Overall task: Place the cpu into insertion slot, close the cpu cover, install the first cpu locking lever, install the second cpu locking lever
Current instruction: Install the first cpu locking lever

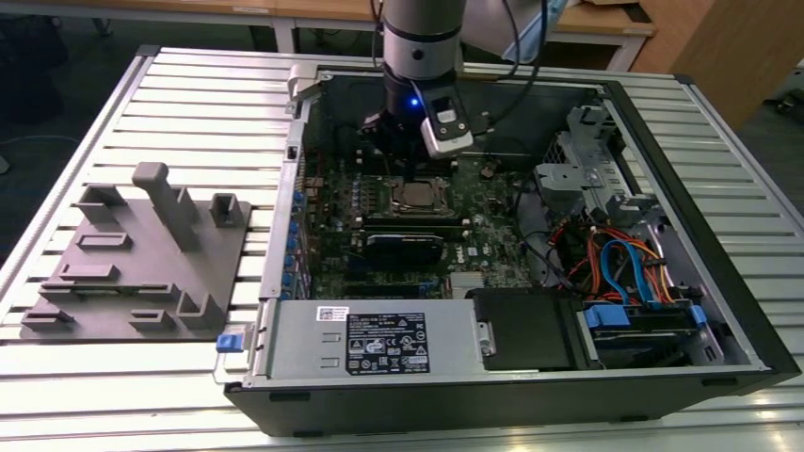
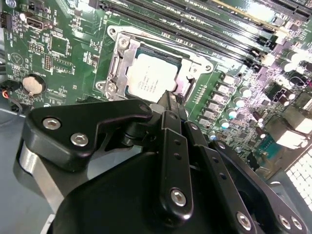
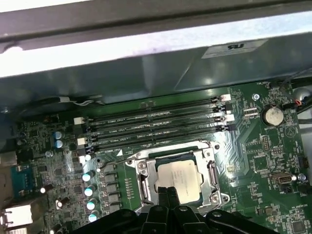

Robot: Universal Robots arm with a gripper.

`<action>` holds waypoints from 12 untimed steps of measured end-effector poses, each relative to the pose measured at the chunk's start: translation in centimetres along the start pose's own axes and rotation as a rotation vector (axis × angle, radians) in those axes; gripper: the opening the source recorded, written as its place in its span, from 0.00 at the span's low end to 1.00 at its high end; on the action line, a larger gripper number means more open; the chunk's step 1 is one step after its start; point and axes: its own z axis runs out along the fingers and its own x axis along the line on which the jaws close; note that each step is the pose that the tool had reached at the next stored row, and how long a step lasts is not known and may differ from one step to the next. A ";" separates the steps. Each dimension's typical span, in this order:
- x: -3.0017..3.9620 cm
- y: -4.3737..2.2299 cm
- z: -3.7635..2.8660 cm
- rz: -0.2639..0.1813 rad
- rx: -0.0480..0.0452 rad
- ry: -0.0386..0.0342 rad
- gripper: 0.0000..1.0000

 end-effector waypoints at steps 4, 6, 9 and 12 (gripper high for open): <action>0.32 -0.04 -0.35 -0.002 -0.0012 -0.0057 0.10; 0.49 -0.07 -0.38 -0.002 -0.0045 -0.0060 0.10; 0.57 -0.07 -0.38 -0.017 -0.0082 -0.0045 0.10; 0.59 -0.08 -0.38 -0.063 -0.0100 -0.0020 0.10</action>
